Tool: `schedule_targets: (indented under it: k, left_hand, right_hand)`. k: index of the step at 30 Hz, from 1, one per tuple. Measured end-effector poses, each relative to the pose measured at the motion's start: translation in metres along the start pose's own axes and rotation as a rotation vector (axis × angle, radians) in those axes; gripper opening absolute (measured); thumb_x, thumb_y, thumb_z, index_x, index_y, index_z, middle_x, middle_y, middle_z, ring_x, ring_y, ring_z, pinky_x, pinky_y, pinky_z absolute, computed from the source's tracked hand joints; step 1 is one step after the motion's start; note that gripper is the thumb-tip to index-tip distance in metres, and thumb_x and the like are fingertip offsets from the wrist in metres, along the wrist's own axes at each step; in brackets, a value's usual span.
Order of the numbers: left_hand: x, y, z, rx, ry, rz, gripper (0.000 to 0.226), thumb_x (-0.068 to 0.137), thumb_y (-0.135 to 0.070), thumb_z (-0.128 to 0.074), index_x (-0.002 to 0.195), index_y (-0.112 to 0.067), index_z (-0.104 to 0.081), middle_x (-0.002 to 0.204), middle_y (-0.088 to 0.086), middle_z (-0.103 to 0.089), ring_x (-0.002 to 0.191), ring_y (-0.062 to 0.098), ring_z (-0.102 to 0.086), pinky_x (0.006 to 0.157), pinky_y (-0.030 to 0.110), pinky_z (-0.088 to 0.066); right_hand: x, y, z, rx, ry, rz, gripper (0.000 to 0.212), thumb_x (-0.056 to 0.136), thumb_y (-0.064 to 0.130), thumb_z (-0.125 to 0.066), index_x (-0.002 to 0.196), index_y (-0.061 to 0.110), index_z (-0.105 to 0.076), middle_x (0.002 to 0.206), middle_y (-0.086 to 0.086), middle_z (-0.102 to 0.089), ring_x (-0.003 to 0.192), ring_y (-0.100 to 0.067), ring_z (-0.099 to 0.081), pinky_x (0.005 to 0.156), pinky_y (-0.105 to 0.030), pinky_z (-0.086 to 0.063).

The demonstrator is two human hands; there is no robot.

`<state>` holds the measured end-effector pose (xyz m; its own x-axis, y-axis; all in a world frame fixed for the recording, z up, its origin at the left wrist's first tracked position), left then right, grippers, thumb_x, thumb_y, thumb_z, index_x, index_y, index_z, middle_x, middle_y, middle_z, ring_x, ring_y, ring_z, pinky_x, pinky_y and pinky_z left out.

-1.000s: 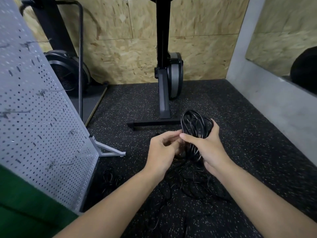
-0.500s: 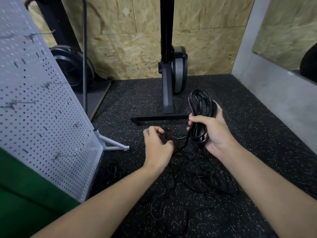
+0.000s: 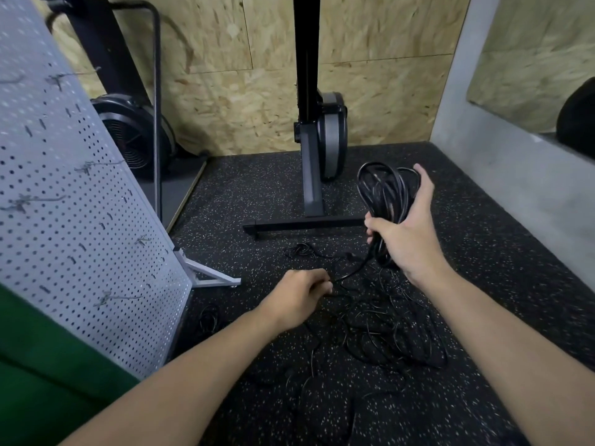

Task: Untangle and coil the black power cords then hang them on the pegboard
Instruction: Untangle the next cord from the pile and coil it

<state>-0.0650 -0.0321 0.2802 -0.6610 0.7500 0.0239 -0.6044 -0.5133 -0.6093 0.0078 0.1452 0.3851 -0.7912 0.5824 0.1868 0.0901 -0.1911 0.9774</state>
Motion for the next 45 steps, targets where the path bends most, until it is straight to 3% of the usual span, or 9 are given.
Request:
schedule_targets:
  k: [5, 15, 20, 24, 29, 34, 37, 41, 45]
  left_hand:
    - [0.003, -0.029, 0.016, 0.189, -0.055, -0.195, 0.019, 0.103, -0.026, -0.061, 0.112, -0.019, -0.076, 0.094, -0.012, -0.061, 0.084, 0.005, -0.055, 0.079, 0.020, -0.045]
    - [-0.001, -0.056, 0.038, 0.142, -0.127, -0.409, 0.011, 0.093, -0.022, -0.078, 0.103, -0.018, -0.078, 0.097, -0.007, -0.061, 0.091, 0.014, -0.064, 0.083, 0.037, -0.054]
    - [-0.008, -0.060, 0.056, -0.027, -0.270, -0.386, 0.027, 0.078, -0.026, -0.092, 0.084, -0.013, -0.069, 0.080, -0.013, -0.055, 0.074, 0.004, -0.052, 0.070, 0.019, -0.044]
    - [-0.009, -0.060, 0.067, -0.186, -0.353, -0.287, 0.039, 0.072, -0.027, -0.095, 0.080, -0.012, -0.061, 0.072, -0.006, -0.065, 0.067, 0.011, -0.058, 0.062, 0.025, -0.047]
    - [-0.006, -0.066, 0.076, -0.211, -0.415, -0.284, 0.036, 0.067, -0.027, -0.098, 0.078, -0.014, -0.066, 0.073, -0.009, -0.065, 0.067, 0.006, -0.056, 0.065, 0.016, -0.042]
    - [-0.004, -0.071, 0.074, -0.152, -0.435, -0.334, 0.030, 0.070, -0.020, -0.097, 0.082, -0.010, -0.071, 0.090, -0.002, -0.060, 0.078, 0.000, -0.054, 0.072, 0.007, -0.040]
    - [0.000, -0.066, 0.072, -0.135, -0.366, -0.334, 0.031, 0.074, -0.022, -0.095, 0.088, -0.014, -0.069, 0.094, -0.004, -0.057, 0.079, 0.002, -0.053, 0.073, 0.010, -0.041]
    - [0.003, -0.061, 0.069, -0.009, -0.352, -0.318, 0.035, 0.081, -0.038, -0.088, 0.090, -0.018, -0.061, 0.087, -0.011, -0.047, 0.075, 0.004, -0.047, 0.068, 0.015, -0.037]
    - [0.008, -0.053, 0.077, 0.064, -0.419, -0.218, 0.056, 0.072, -0.066, -0.082, 0.084, -0.018, -0.055, 0.077, -0.013, -0.046, 0.069, 0.006, -0.045, 0.061, 0.024, -0.039]
  right_hand:
    - [0.008, -0.016, 0.002, -0.138, 0.033, 0.013, 0.108, 0.093, 0.001, -0.072, 0.153, 0.060, -0.006, 0.155, 0.000, -0.044, 0.126, -0.022, -0.061, 0.109, -0.050, -0.051]
    - [-0.002, -0.035, -0.015, -0.374, 0.230, -0.075, 0.130, 0.060, 0.077, -0.082, 0.153, 0.062, 0.008, 0.172, -0.001, -0.022, 0.152, -0.029, -0.035, 0.119, -0.052, -0.035]
    - [-0.007, -0.040, -0.026, -0.359, 0.335, -0.109, 0.140, 0.054, 0.081, -0.079, 0.156, 0.057, 0.013, 0.175, 0.004, -0.008, 0.156, -0.025, -0.026, 0.119, -0.047, -0.030]
    - [-0.011, -0.041, -0.034, -0.299, 0.438, -0.109, 0.149, 0.050, 0.081, -0.084, 0.157, 0.054, 0.016, 0.174, 0.003, -0.011, 0.156, -0.016, -0.022, 0.120, -0.040, -0.025]
    - [-0.034, -0.052, -0.059, -0.403, 0.741, -0.135, 0.156, 0.057, 0.053, -0.098, 0.154, 0.057, 0.025, 0.155, 0.019, -0.023, 0.148, -0.006, -0.029, 0.113, -0.029, -0.032]
    - [-0.034, -0.063, -0.063, -0.578, 0.715, -0.130, 0.128, 0.079, 0.036, -0.086, 0.152, 0.064, 0.016, 0.157, -0.001, -0.042, 0.133, -0.033, -0.058, 0.111, -0.051, -0.047]
    - [-0.034, -0.063, -0.065, -0.679, 0.735, -0.090, 0.095, 0.087, 0.040, -0.079, 0.156, 0.047, -0.014, 0.137, 0.002, -0.056, 0.125, -0.025, -0.061, 0.107, -0.049, -0.049]
    - [-0.028, -0.060, -0.058, -0.787, 0.705, -0.072, 0.021, 0.096, 0.043, -0.071, 0.102, 0.029, -0.056, 0.095, 0.003, -0.066, 0.084, -0.015, -0.065, 0.075, -0.037, -0.055]
    - [-0.023, -0.056, -0.051, -0.784, 0.728, -0.088, 0.026, 0.096, 0.047, -0.069, 0.098, 0.023, -0.059, 0.094, 0.000, -0.074, 0.082, -0.020, -0.069, 0.075, -0.041, -0.053]
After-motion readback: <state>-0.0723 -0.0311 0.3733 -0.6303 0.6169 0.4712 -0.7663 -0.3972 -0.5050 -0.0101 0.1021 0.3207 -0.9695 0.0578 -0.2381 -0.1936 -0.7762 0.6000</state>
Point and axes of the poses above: each hand's wrist, its own x-axis towards the middle knuckle, its own z-axis out of the back of the hand, y = z × x, the point moved 8 cm from there along x, towards the middle knuckle
